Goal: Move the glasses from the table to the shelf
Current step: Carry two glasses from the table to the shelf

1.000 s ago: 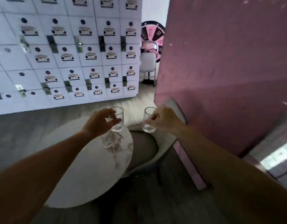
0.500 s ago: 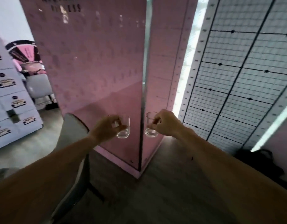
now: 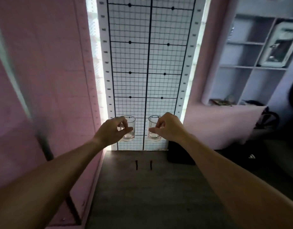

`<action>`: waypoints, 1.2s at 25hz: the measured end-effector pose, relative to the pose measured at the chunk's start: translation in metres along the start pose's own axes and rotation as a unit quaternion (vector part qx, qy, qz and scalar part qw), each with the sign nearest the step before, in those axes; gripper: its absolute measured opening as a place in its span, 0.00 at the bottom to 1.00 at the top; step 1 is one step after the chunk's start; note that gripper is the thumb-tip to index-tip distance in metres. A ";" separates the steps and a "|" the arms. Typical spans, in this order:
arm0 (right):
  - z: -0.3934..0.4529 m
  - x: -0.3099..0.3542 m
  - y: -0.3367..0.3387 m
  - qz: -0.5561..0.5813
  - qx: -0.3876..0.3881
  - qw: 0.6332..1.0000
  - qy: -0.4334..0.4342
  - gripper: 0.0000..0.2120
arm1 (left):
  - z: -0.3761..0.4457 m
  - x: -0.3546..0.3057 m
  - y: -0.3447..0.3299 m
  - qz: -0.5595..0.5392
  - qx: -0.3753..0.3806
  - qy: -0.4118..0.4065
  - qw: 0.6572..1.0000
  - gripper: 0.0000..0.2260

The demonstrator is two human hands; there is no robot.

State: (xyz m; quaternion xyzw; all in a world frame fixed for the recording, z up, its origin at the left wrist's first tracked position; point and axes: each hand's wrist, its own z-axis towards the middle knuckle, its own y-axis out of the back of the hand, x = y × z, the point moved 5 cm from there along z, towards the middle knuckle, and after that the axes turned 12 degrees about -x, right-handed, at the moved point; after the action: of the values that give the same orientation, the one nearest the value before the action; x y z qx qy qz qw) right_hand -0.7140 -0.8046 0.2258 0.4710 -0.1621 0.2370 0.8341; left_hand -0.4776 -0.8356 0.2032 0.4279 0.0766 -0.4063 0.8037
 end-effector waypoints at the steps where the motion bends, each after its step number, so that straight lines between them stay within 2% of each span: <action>1: 0.010 -0.013 0.008 -0.009 -0.016 1.000 -0.014 0.15 | 0.020 -0.005 -0.017 -0.018 0.011 -0.009 1.000 0.10; 7: 0.039 -0.083 0.056 -0.071 -0.098 0.989 -0.084 0.16 | 0.111 -0.037 -0.102 -0.110 0.051 -0.046 0.992 0.15; 10: 0.036 -0.119 0.088 -0.104 -0.120 0.980 -0.124 0.17 | 0.144 -0.063 -0.149 -0.142 0.088 -0.066 0.984 0.14; 15: 0.033 -0.180 0.142 -0.136 -0.174 0.959 -0.180 0.18 | 0.185 -0.126 -0.225 -0.191 0.127 -0.101 0.968 0.12; 20: 0.044 -0.252 0.197 -0.157 -0.195 0.945 -0.209 0.17 | 0.224 -0.199 -0.300 -0.186 0.165 -0.149 0.957 0.14; 25: 0.074 -0.328 0.257 -0.167 -0.203 0.942 -0.210 0.16 | 0.276 -0.266 -0.367 -0.189 0.162 -0.158 0.955 0.14; 30: 0.114 -0.399 0.315 -0.169 -0.217 0.940 -0.200 0.17 | 0.340 -0.323 -0.420 -0.208 0.122 -0.151 0.959 0.14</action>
State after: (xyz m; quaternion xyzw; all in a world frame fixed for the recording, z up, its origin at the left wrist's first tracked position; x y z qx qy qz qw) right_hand -1.2250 -0.8595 0.3101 0.3367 -0.2915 -0.0475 0.8941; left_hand -1.0685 -1.0285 0.3034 0.4310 -0.0090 -0.6306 0.6454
